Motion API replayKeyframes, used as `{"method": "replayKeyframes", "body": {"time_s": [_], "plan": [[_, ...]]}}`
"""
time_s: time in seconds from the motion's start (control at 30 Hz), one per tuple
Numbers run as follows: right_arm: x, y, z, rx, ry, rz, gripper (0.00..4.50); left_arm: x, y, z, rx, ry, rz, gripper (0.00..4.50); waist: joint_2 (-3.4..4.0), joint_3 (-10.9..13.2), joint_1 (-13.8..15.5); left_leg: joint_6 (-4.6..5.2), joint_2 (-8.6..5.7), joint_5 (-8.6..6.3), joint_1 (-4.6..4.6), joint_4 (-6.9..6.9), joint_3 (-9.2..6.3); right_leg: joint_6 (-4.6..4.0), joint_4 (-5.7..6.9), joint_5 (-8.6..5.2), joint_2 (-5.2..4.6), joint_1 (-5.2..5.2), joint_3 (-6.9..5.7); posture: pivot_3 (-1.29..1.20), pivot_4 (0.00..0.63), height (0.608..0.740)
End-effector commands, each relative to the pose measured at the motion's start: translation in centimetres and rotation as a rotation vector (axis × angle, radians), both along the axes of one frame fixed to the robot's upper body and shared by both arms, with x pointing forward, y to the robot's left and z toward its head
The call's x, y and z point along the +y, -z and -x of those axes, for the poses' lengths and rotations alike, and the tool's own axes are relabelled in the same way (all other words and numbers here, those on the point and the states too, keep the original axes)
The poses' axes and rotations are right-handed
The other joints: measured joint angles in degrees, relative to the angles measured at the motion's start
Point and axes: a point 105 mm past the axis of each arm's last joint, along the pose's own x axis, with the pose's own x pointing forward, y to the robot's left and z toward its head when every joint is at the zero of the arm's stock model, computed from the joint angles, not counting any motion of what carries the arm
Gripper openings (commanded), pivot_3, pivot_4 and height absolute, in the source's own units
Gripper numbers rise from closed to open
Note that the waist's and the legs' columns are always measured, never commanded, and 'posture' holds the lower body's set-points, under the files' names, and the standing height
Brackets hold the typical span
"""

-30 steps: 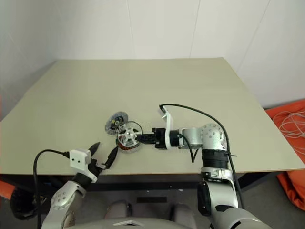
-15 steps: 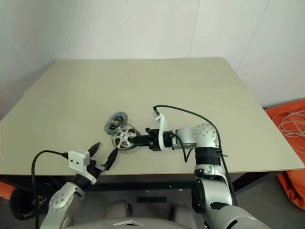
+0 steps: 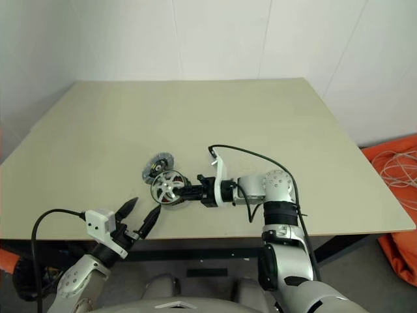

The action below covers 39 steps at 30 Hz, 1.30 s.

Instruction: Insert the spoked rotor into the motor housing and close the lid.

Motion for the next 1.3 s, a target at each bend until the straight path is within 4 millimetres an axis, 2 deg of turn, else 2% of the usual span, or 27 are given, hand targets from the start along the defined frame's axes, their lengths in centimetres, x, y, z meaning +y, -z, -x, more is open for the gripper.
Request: {"method": "replayKeyframes", "body": {"time_s": [0.03,0.3,0.53,0.7,0.73,0.97,1.3], "plan": [[0.5,-1.2,-0.6,-0.030,0.000,-0.026,0.32,-0.4,-1.8,-0.1,-0.053,0.025,0.012,4.50,0.00,0.0,0.0,-0.01,0.00,0.01,0.00,0.00,0.00,0.00,0.00,0.00,0.01,0.00,0.00,0.00,0.000,0.740],[0.6,-0.5,-1.0,-0.009,0.030,-0.007,0.32,-0.4,-2.0,0.2,-0.042,0.037,0.027,4.50,0.00,0.0,0.0,-0.18,0.00,0.11,0.00,-0.03,0.00,0.00,0.00,0.00,0.04,-0.01,0.00,0.00,0.000,0.740],[-0.1,0.1,-1.3,0.001,0.057,0.012,0.32,0.2,-2.0,1.2,-0.041,0.039,0.026,4.50,0.00,0.0,0.0,-0.33,0.00,0.19,0.02,-0.21,0.01,-0.01,-0.02,0.00,0.08,-0.07,0.01,0.00,0.000,0.740],[-0.3,0.3,-1.3,0.000,0.060,0.014,0.32,0.0,-2.9,1.4,-0.051,0.044,0.027,4.50,-0.01,0.0,0.0,-0.32,0.00,0.19,0.05,-0.21,0.00,-0.01,-0.01,0.00,0.07,-0.05,0.01,0.00,0.000,0.740],[-0.3,0.3,-1.3,-0.001,0.061,0.014,1.05,0.0,-3.1,1.4,-0.052,0.045,0.027,4.50,-0.01,0.0,0.0,-0.32,0.00,0.19,0.05,-0.21,-0.01,-0.01,-0.01,0.00,0.07,-0.04,0.01,0.00,0.000,0.740],[-0.5,0.2,-1.4,-0.010,0.068,0.017,3.21,0.0,-4.1,0.8,-0.052,0.048,0.034,4.50,-0.02,0.0,0.0,-0.32,0.00,0.19,0.22,-0.22,-0.01,-0.01,0.01,0.00,0.11,0.06,0.01,0.00,0.000,0.740],[-1.4,-1.2,-2.0,-0.059,0.082,-0.013,3.21,-0.2,-3.5,0.0,-0.036,0.056,0.042,4.50,-0.03,0.0,0.1,-0.35,-0.01,0.21,0.20,-0.20,-0.03,0.00,0.00,0.00,0.11,0.08,0.02,0.00,0.000,0.740]]}}
